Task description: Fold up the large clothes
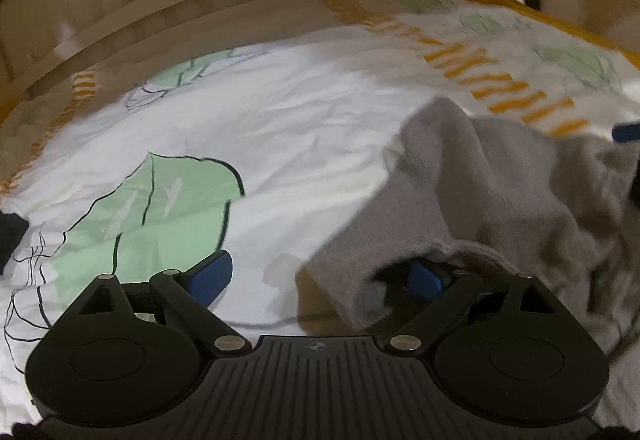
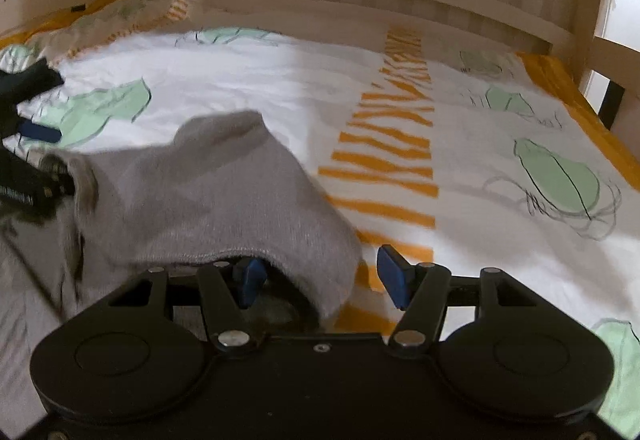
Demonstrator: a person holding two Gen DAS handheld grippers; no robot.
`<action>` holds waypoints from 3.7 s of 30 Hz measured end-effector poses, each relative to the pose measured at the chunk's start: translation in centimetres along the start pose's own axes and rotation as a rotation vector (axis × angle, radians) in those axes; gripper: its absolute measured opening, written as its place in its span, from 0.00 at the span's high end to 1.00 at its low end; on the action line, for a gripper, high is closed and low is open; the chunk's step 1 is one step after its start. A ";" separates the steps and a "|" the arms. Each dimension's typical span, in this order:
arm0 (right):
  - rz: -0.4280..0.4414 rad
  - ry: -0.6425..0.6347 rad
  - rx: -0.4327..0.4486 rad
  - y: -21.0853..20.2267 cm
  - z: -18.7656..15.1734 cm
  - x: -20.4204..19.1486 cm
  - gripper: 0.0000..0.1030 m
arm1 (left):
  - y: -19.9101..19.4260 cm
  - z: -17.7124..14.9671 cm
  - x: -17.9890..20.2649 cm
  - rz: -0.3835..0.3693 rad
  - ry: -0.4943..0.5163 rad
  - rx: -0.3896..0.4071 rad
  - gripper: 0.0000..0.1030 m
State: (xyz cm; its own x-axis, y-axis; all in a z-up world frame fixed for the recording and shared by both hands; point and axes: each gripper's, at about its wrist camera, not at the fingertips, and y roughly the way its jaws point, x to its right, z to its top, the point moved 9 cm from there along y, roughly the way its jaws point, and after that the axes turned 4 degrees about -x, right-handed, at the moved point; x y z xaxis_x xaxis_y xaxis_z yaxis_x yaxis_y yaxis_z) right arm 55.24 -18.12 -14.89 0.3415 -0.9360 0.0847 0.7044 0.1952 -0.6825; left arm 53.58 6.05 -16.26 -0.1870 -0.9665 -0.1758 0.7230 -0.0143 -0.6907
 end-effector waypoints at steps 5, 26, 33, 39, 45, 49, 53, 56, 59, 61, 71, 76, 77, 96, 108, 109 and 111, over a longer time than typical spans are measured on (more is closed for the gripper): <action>-0.072 0.119 0.101 -0.3 3.2 2.9 0.40 | -1.7 2.5 -3.2 0.037 -0.174 0.118 0.12; 0.058 0.047 -0.131 -0.1 -3.4 5.0 0.33 | -1.1 -2.5 -2.4 -0.017 0.221 -0.010 0.11; 0.070 0.045 -0.139 -1.1 -3.3 4.7 0.32 | -1.3 -2.6 -2.3 -0.035 0.214 -0.019 0.11; 0.138 0.052 -0.125 -3.6 -3.1 4.1 0.30 | -2.0 -2.4 -1.9 -0.091 0.275 0.037 0.11; 0.214 0.061 -0.097 -5.5 -2.7 3.1 0.30 | -3.2 -2.4 -1.3 -0.144 0.463 0.079 0.11; 0.255 0.095 -0.055 -6.0 -1.7 2.3 0.30 | -4.2 -2.4 -1.7 -0.244 0.452 0.086 0.11; 0.267 0.119 -0.036 -5.5 -0.7 1.6 0.29 | -5.4 -2.8 -2.4 -0.335 0.439 0.078 0.11; 0.265 0.135 -0.025 -4.9 -0.1 1.2 0.29 | -5.9 -1.8 -3.5 -0.379 0.272 0.087 0.11; 0.254 0.163 -0.011 -4.2 0.6 1.1 0.29 | -5.2 0.0 -4.2 -0.342 0.058 0.078 0.10; 0.234 0.179 -0.004 -3.6 1.1 1.1 0.29 | -4.3 0.9 -3.9 -0.308 -0.064 0.050 0.10; 0.129 0.175 -0.101 -0.1 -0.9 1.6 0.30 | -0.1 -3.0 -0.5 -0.197 -0.051 -0.093 0.10; 0.142 0.218 -0.130 0.0 -3.6 3.0 0.30 | -0.4 -3.2 -2.1 -0.245 -0.162 -0.119 0.10; 0.142 0.223 -0.136 -0.1 -3.4 3.2 0.30 | -0.8 -2.7 -2.1 -0.243 -0.149 -0.115 0.10; 0.291 0.200 -0.104 4.2 5.7 2.2 0.30 | 3.2 5.6 2.2 -0.331 -0.045 -0.140 0.38; 0.351 0.157 -0.191 8.4 5.7 0.0 0.42 | 6.8 5.2 3.1 -0.338 0.006 -0.212 0.40; 0.355 0.160 -0.196 8.6 5.6 0.0 0.44 | 6.9 5.2 3.2 -0.346 0.018 -0.219 0.46; 0.355 0.163 -0.205 8.9 5.6 0.0 0.60 | 6.9 5.5 3.5 -0.390 0.026 -0.222 0.73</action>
State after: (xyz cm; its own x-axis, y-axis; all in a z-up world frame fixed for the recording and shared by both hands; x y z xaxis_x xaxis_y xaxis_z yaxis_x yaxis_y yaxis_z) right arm 64.95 -14.80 -16.89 0.4263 -0.8584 -0.2854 0.4170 0.4664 -0.7801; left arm 61.58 1.13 -17.82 -0.4359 -0.8930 0.1119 0.4358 -0.3183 -0.8419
